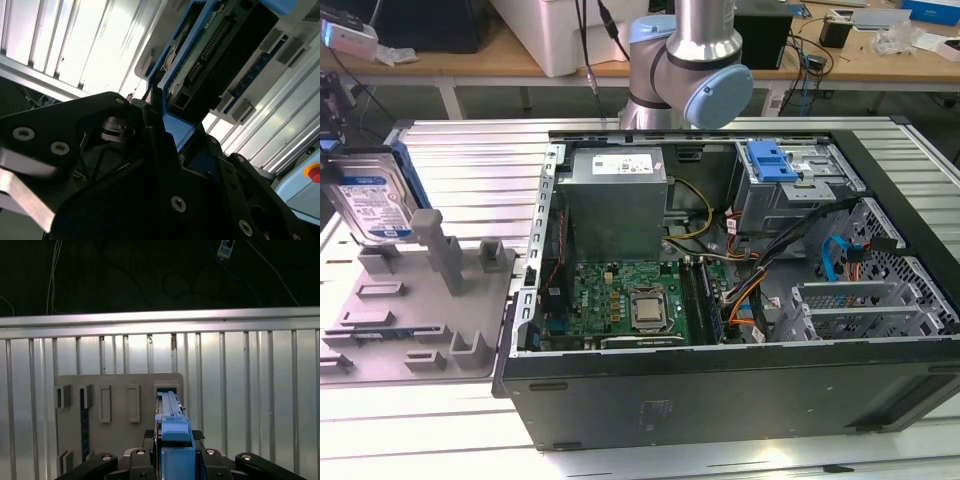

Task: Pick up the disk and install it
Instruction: 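Pick up the disk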

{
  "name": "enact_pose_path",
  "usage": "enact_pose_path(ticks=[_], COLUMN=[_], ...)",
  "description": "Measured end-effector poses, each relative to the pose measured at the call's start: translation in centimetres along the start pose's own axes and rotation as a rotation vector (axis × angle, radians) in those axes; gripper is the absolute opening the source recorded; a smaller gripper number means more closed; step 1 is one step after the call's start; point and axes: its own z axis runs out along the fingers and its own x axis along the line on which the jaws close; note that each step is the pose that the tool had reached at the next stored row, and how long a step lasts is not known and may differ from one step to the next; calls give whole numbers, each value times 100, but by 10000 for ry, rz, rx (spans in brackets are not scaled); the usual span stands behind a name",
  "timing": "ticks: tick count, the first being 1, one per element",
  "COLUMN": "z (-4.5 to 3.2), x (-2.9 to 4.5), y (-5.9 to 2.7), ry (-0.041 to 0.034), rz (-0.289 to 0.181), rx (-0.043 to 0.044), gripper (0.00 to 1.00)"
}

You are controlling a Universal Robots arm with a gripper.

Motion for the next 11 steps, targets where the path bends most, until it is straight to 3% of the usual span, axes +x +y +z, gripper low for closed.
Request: enact_pose_path(ticks=[5,11], z=[-93,-268], x=[3,7], y=[0,1], ry=[40,130], rz=[0,0], rx=[1,5], gripper=[37,37])
